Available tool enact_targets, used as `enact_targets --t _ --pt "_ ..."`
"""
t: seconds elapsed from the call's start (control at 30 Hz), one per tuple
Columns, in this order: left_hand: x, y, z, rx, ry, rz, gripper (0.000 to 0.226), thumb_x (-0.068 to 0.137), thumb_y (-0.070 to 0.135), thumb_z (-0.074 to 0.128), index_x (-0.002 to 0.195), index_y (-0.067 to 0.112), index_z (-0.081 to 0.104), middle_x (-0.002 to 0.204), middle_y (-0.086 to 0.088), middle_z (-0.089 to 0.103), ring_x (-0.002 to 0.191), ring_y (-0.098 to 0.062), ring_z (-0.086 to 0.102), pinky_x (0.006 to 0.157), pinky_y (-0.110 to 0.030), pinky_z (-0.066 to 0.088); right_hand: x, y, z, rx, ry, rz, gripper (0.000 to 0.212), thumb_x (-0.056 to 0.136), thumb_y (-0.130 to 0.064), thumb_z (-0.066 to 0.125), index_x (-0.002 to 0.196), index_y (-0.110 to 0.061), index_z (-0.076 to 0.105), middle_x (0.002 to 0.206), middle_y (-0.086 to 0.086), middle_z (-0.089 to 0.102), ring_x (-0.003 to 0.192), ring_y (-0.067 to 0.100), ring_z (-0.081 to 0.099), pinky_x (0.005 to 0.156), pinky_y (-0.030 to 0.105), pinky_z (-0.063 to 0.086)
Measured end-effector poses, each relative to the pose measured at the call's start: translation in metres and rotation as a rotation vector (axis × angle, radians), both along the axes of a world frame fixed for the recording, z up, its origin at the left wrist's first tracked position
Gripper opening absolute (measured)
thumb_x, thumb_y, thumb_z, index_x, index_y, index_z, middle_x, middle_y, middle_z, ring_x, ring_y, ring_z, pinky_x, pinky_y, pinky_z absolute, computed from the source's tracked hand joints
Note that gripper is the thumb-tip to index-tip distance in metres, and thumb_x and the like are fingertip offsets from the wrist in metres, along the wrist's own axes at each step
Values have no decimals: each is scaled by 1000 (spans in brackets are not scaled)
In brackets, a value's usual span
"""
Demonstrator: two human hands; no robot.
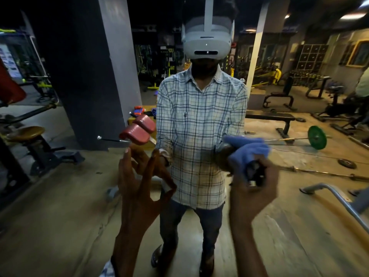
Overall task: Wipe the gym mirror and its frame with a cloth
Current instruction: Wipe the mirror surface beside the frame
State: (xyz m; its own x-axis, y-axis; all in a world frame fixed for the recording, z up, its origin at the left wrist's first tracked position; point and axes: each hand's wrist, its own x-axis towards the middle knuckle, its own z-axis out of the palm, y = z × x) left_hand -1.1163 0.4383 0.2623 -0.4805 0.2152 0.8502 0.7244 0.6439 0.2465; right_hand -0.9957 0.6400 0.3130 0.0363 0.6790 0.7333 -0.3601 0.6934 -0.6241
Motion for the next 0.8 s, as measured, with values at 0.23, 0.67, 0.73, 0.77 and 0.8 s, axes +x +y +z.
enact_targets --t 0.23,0.67,0.73,0.77,0.8 --pt "-47 -21 1 184 206 65 78 95 59 60 153 14 35 165 -20 25 154 -31 28 124 -41 27 -16 -52 -26 181 -240 197 37 73 6 70 100 -19 64 96 -4 58 89 10 57 73 24 45" --pt "-41 -62 3 8 118 -53 95 75 60 79 150 17 39 165 -28 11 151 -49 22 120 -54 26 -46 -91 13 377 -245 220 30 75 5 72 100 -10 68 101 -12 59 95 6 58 76 26 49" --pt "-47 -69 2 52 95 -34 101 75 60 80 154 13 38 168 -22 9 155 -43 17 125 -53 22 -39 -66 33 176 -113 96 23 82 -6 75 103 -8 68 99 -3 62 92 8 60 76 26 51" --pt "-50 -74 1 64 63 -15 104 74 62 81 154 9 40 169 -19 8 156 -40 15 125 -54 22 -34 -54 47 47 -20 29 27 83 -11 76 107 -6 67 102 3 65 94 7 61 78 24 52" --pt "-53 -79 1 62 61 6 105 73 63 83 153 7 43 169 -21 8 156 -40 16 123 -56 25 -32 -45 59 -65 67 -29 33 81 -15 75 112 -3 67 107 8 66 96 4 62 81 21 52"
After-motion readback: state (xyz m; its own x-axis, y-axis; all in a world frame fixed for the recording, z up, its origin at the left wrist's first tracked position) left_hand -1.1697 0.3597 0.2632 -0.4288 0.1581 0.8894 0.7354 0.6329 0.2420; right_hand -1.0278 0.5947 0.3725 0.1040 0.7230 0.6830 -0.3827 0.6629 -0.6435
